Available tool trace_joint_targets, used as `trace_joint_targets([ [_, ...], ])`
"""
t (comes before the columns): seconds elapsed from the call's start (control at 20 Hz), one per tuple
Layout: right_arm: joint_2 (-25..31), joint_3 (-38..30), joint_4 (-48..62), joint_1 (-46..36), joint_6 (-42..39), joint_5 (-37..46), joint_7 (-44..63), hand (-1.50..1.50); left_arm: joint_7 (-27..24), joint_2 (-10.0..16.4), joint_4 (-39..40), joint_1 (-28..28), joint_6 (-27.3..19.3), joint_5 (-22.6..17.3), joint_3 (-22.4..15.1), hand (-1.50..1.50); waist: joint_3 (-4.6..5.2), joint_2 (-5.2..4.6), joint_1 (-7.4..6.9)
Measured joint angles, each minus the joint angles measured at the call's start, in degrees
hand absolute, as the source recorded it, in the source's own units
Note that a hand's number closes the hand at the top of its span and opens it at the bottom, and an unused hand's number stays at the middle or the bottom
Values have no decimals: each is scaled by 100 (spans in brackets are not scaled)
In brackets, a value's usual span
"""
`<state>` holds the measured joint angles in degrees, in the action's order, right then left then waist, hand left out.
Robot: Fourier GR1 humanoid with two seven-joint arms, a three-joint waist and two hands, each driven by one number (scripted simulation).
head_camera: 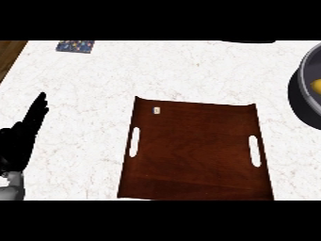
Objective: Pick the lemon from the tray and place it in the pot
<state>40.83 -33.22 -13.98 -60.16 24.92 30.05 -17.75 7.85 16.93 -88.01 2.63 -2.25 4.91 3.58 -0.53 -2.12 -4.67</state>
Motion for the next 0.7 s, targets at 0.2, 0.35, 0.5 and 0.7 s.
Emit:
trace_joint_targets([
  [0.2, 61, -454, 49, 84, -294, -486, -399, -150, -56, 16, 24, -85, 0, 14, 41, 0, 11, 27, 55],
  [0.35, 163, -616, 140, 115, -650, -686, -524, -150, -105, 30, 59, -131, 9, 22, 80, 0, 21, 53, 101],
  [0.5, 245, -800, 184, 272, -1043, -926, -745, -150, 0, 38, -1, -139, 10, 23, 106, 0, 26, 84, 167],
  [0.7, 364, -960, 188, 600, -1471, -1184, -995, -150, -52, 36, 71, -139, 5, 31, 183, 0, 33, 118, 252],
])
